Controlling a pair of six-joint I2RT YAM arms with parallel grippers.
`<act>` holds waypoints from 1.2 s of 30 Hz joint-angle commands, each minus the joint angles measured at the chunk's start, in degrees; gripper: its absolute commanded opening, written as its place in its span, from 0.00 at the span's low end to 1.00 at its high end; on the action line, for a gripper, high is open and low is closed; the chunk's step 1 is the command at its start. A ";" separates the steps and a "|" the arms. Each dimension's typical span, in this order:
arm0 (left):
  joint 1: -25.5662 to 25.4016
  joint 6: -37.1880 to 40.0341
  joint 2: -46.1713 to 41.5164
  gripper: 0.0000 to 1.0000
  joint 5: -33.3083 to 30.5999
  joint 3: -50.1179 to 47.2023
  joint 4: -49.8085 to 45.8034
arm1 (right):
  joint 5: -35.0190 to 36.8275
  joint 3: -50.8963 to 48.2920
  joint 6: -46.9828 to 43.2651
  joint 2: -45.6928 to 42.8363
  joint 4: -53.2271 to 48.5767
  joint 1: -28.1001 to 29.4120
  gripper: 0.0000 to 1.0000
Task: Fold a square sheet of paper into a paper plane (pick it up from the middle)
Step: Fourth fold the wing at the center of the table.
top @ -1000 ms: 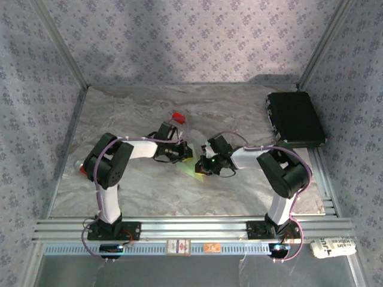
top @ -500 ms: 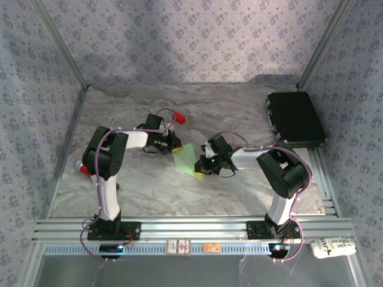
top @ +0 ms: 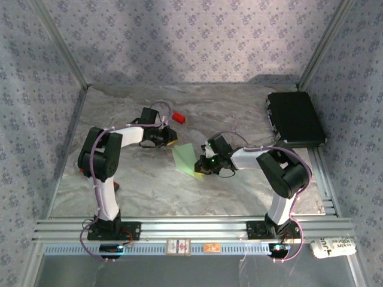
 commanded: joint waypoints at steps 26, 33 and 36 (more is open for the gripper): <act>-9.80 -2.48 2.66 0.10 2.13 -6.31 1.41 | 5.55 -7.29 4.29 -13.39 -5.40 -0.39 0.24; -8.16 -7.88 3.81 0.10 4.97 -8.43 6.74 | 5.98 -12.44 11.16 -16.73 -3.49 -0.37 0.40; -7.96 -7.53 3.35 0.09 4.92 -8.59 6.23 | 4.76 -11.51 11.05 -16.05 -5.28 0.10 0.38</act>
